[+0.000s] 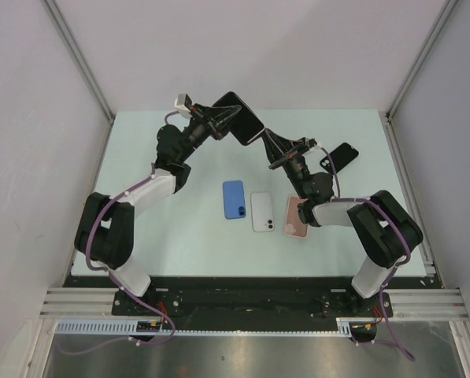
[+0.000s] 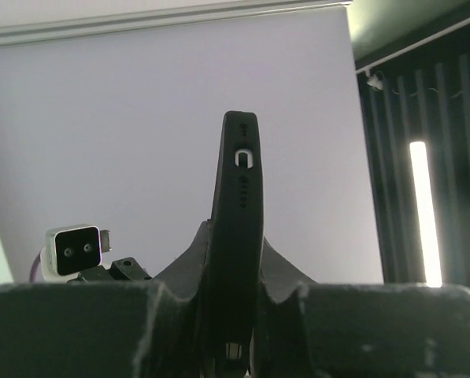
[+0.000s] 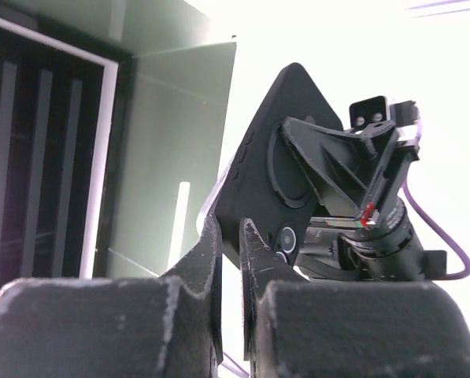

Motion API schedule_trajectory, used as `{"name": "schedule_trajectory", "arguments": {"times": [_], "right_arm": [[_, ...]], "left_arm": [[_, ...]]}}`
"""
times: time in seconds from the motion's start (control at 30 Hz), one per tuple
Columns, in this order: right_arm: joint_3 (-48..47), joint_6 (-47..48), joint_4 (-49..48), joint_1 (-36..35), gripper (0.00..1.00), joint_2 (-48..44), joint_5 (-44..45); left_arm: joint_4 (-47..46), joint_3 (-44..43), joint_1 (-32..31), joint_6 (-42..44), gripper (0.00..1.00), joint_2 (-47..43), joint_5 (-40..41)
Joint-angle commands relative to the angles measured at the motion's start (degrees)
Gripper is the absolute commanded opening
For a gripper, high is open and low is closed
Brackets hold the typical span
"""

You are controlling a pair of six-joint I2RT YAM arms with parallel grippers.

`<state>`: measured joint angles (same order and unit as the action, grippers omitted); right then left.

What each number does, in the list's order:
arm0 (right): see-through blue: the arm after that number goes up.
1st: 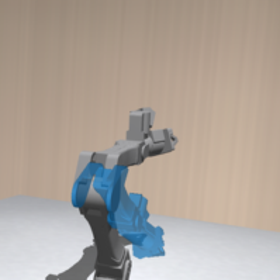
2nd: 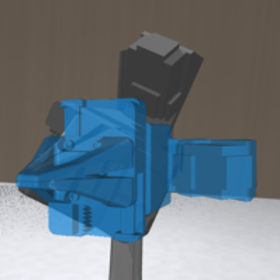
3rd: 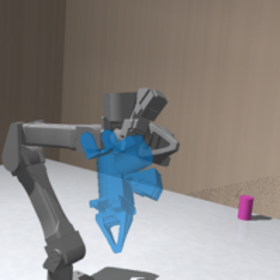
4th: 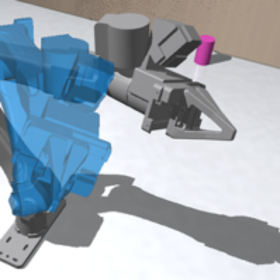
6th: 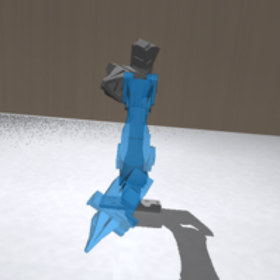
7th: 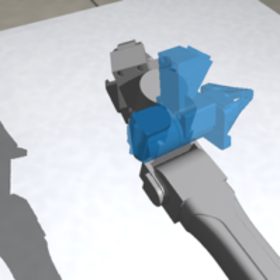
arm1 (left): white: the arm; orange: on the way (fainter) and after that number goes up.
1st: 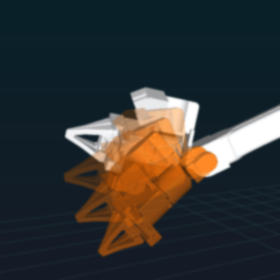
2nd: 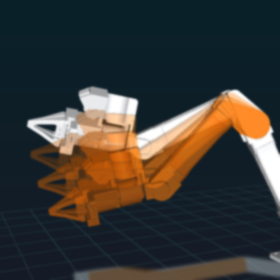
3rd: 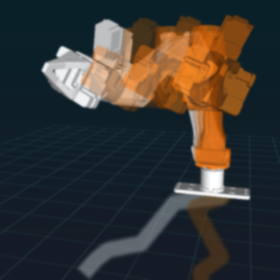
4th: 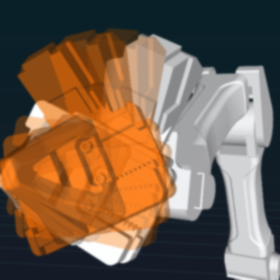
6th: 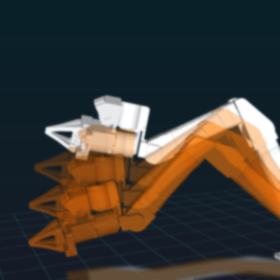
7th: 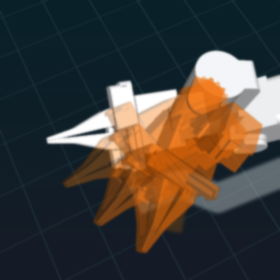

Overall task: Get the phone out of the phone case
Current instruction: Remove the phone case from the phone.

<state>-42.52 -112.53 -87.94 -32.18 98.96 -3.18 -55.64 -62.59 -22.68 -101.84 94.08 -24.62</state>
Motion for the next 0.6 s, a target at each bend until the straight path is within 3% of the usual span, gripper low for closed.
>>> {"name": "schedule_trajectory", "arguments": {"times": [0.0, 0.37, 0.47, 0.57], "right_arm": [[6.14, 5.13, -3.90, -2.09, 0.00, 12.22, -6.40], [6.31, 7.49, -2.94, -2.10, 0.00, 15.04, -9.29], [6.22, 10.74, 1.09, -1.57, 0.00, 12.94, -11.84], [6.14, 17.24, 11.71, -1.04, 0.00, 7.32, -13.69]], "left_arm": [[-36.12, -8.16, -8.00, -9.95, 0.00, -6.73, -14.31], [-36.03, -9.31, -8.09, -9.69, 0.00, -5.23, -14.49], [-35.95, -9.22, -8.17, -10.30, 0.00, -4.53, -15.37], [-35.33, -9.22, -8.35, -10.83, 0.00, -3.91, -16.42]]}}
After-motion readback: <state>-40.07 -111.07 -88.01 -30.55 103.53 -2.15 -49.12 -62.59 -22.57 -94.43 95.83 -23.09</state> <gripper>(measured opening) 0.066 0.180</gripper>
